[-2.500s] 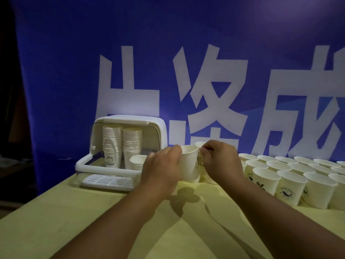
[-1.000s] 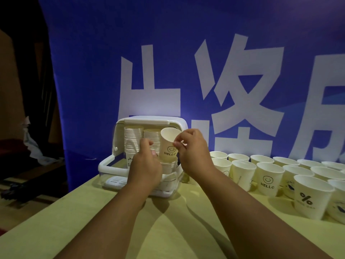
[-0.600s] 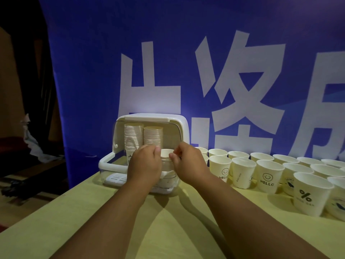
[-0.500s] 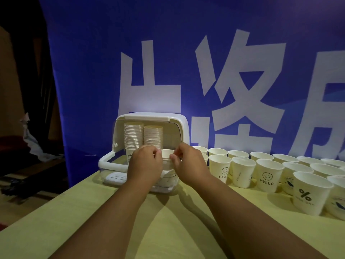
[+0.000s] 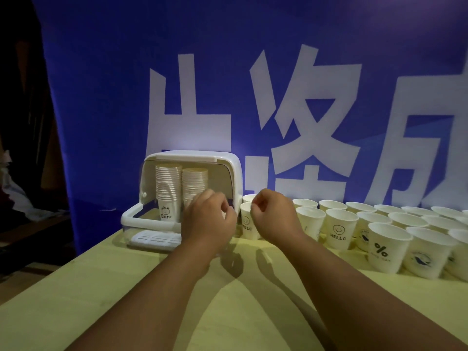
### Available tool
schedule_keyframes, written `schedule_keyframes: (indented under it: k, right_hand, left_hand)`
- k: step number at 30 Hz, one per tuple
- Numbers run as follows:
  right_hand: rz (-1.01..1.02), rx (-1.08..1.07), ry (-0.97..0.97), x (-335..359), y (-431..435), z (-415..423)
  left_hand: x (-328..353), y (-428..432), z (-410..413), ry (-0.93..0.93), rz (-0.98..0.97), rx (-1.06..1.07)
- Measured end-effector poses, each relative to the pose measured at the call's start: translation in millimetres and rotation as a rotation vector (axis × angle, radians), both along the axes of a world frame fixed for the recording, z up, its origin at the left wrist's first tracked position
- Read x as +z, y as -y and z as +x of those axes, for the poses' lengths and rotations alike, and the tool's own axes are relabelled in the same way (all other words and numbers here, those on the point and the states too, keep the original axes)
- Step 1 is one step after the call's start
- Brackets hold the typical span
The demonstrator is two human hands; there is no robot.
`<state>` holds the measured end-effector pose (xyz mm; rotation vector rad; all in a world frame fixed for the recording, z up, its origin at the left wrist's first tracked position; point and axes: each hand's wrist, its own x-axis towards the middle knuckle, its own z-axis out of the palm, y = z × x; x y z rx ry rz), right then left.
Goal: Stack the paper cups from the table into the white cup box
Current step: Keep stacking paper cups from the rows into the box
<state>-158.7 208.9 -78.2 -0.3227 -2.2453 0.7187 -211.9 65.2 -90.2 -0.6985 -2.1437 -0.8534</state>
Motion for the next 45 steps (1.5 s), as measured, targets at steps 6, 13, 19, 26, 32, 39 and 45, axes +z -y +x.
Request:
schedule_keyframes:
  k: [6, 13, 19, 26, 32, 39, 45]
  right_hand:
    - [0.065, -0.131, 0.092, -6, -50, 79]
    - [0.061, -0.349, 0.109, -12, -120, 172]
    - [-0.004, -0.54, 0.087, -26, -152, 196]
    - [0.022, -0.563, 0.199, -31, -166, 199]
    - [0.039, -0.548, 0.199, -27, -167, 194]
    - [0.106, -0.488, 0.023, -17, -132, 183]
    - [0.106, -0.372, -0.054, 1, -101, 155]
  left_hand:
    - [-2, -35, 36, 0.168, -0.077, -0.183]
    - [-8, -104, 95, 0.292, -0.201, -0.35]
    - [-17, -190, 147, 0.428, -0.145, -0.496]
    - [-46, -230, 150, 0.288, -0.148, -0.432]
    - [-46, -223, 145, 0.215, -0.127, -0.367]
    - [-25, -187, 134, 0.141, -0.081, -0.307]
    - [-15, -129, 101, 0.058, -0.045, -0.287]
